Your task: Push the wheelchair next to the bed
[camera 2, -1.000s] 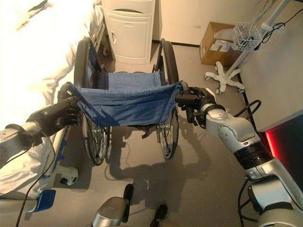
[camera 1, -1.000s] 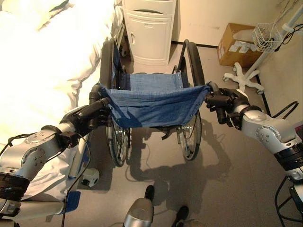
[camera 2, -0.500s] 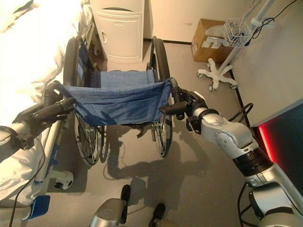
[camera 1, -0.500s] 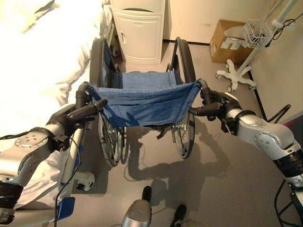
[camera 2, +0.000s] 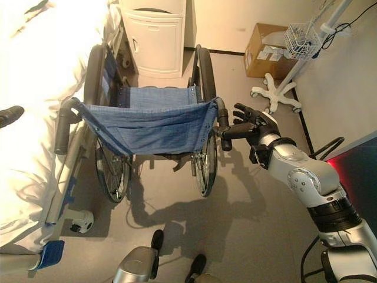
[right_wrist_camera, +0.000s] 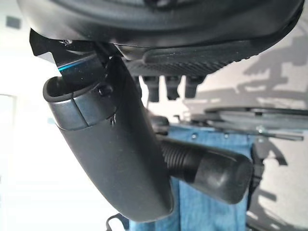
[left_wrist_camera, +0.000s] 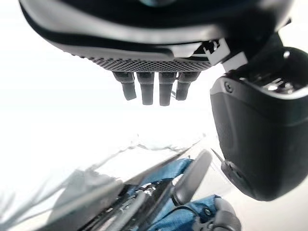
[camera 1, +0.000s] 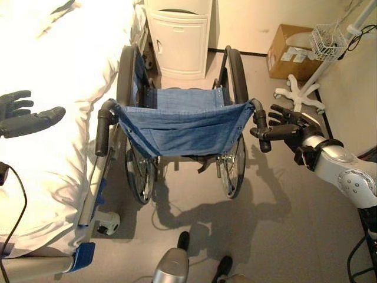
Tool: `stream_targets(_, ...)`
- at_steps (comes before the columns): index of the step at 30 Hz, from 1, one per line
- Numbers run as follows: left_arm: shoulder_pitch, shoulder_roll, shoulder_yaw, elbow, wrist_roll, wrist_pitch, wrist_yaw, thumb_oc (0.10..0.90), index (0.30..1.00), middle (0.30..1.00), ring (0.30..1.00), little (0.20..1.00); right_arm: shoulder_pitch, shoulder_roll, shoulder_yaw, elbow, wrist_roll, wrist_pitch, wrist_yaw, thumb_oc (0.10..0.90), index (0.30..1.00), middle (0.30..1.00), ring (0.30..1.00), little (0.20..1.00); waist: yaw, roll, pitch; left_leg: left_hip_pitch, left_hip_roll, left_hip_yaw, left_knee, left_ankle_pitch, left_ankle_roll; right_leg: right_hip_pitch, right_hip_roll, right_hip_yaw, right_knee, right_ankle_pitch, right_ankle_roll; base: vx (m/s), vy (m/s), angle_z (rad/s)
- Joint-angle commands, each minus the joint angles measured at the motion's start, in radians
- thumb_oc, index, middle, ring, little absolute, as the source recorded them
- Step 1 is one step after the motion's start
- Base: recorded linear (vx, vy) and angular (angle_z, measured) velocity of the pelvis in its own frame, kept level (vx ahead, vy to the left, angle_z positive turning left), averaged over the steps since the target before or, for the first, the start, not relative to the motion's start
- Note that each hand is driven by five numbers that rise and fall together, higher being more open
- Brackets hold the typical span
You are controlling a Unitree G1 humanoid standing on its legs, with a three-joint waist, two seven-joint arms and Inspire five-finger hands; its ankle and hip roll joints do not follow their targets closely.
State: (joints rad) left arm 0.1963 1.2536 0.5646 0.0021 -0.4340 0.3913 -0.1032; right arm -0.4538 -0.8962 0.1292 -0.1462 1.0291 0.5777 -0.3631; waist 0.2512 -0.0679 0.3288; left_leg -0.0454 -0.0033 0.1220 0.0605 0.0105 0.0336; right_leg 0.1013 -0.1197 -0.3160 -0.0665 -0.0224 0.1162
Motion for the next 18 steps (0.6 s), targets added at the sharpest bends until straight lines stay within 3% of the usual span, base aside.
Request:
stream_targets(1,0.057,0.074,0.158,0.045,0.107,-0.089,0.065,0.800,0.900,0.900,0.900,0.900,-0.002,-0.106,-0.098,-0.047,-0.049,-0.134,-0.030,0.800,0.900,0.900,0.900,0.900,-0.025,0.024,-0.116,-0.071,0.032,-0.045,0.080,0.000,-0.090,0.009,0.018,-0.048,0.035,0.024,-0.012,0.00,0.000,0.00)
stream_targets(6,0.120,0.049,0.216,0.023,0.077,-0.121,0.014,0.800,0.900,0.900,0.900,0.900,0.047,-0.093,-0.158,-0.059,-0.052,-0.147,-0.038,0.800,0.900,0.900,0.900,0.900,-0.026,0.029,-0.114,-0.074,0.032,-0.044,0.080,0.003,-0.094,0.008,0.019,-0.050,0.036,0.020,-0.014,0.00,0.000,0.01)
stream_targets(10,0.146,-0.032,0.197,-0.077,0.036,-0.114,-0.059,0.800,0.900,0.900,0.900,0.900,0.124,-0.071,-0.221,-0.075,-0.079,-0.168,-0.047,0.800,0.900,0.900,0.900,0.900,-0.029,0.030,-0.110,-0.084,0.032,-0.046,0.090,0.003,-0.095,0.003,0.019,-0.048,0.042,0.016,-0.016,0.00,0.002,0.02)
stream_targets(14,0.183,-0.149,0.123,-0.192,0.033,-0.057,-0.123,0.800,0.900,0.900,0.900,0.900,0.265,-0.036,-0.331,-0.085,-0.089,-0.205,-0.061,0.800,0.900,0.900,0.900,0.900,-0.044,0.034,-0.104,-0.087,0.032,-0.044,0.092,0.003,-0.096,-0.003,0.018,-0.042,0.047,0.014,-0.012,-0.01,0.005,0.02)
stream_targets(18,0.264,-0.249,0.121,-0.237,-0.018,-0.021,-0.116,0.800,0.900,0.900,0.900,0.900,0.447,0.012,-0.459,-0.100,-0.064,-0.239,-0.050,0.800,0.900,0.900,0.900,0.900,-0.065,0.036,-0.107,-0.078,0.034,-0.034,0.082,0.003,-0.093,-0.007,0.020,-0.033,0.049,0.011,-0.008,0.00,0.000,0.00)
